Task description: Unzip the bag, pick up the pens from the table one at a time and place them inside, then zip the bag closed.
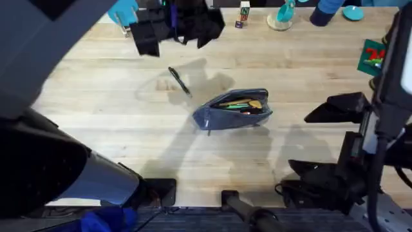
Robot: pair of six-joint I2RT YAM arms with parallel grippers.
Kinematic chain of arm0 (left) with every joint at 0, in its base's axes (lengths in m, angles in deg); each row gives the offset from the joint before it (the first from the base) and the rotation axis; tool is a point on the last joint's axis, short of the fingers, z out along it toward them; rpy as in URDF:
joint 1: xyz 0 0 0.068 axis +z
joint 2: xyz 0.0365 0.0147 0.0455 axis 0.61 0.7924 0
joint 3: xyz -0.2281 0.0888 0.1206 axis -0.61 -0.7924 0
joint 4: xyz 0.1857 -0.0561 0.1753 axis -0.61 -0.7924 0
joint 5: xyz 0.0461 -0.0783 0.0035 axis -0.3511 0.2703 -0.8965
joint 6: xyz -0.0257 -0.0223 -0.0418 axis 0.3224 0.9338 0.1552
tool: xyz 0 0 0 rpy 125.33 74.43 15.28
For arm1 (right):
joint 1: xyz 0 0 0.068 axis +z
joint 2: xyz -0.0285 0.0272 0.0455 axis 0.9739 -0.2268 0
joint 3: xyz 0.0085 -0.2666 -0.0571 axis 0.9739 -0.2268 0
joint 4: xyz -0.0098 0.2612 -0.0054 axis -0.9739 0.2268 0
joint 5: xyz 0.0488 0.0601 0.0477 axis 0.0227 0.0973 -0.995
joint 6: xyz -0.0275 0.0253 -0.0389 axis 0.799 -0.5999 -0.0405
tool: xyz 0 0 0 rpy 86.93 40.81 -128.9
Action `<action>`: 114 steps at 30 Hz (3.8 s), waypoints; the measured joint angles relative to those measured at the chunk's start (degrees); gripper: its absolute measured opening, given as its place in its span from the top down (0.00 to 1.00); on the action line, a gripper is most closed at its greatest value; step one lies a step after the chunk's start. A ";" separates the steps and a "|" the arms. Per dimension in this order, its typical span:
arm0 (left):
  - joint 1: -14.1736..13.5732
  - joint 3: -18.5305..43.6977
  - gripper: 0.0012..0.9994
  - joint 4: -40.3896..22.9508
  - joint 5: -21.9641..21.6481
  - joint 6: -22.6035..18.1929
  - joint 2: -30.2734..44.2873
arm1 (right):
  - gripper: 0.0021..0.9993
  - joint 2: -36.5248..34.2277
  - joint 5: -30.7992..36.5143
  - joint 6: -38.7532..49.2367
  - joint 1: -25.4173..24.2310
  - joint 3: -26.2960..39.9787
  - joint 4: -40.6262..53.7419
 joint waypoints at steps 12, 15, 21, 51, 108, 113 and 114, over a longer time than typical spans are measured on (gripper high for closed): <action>1.43 -16.00 0.01 13.13 2.92 5.75 0.00 | 0.00 -0.01 0.00 0.00 0.00 0.00 0.00; 3.64 -18.18 0.01 16.68 4.97 5.34 0.00 | 0.00 -0.01 0.00 0.00 0.00 0.00 0.00; 9.20 -21.24 0.01 22.00 8.34 4.76 0.00 | 0.00 0.00 0.00 0.00 0.00 -0.02 0.02; 10.27 -27.94 0.00 32.66 10.55 4.32 8.98 | 0.00 0.00 0.00 0.00 0.00 -0.02 0.02; 10.53 -27.22 0.96 31.89 11.80 -15.42 2.00 | 0.00 0.00 0.00 0.00 0.00 -0.04 0.00; 10.53 -26.63 0.96 31.81 11.81 -20.74 -5.73 | 0.00 -0.02 0.00 0.00 0.00 -0.04 0.02; 10.53 -26.63 0.96 31.57 11.81 -21.37 -7.34 | 0.00 -0.02 0.00 0.00 0.00 -0.04 0.00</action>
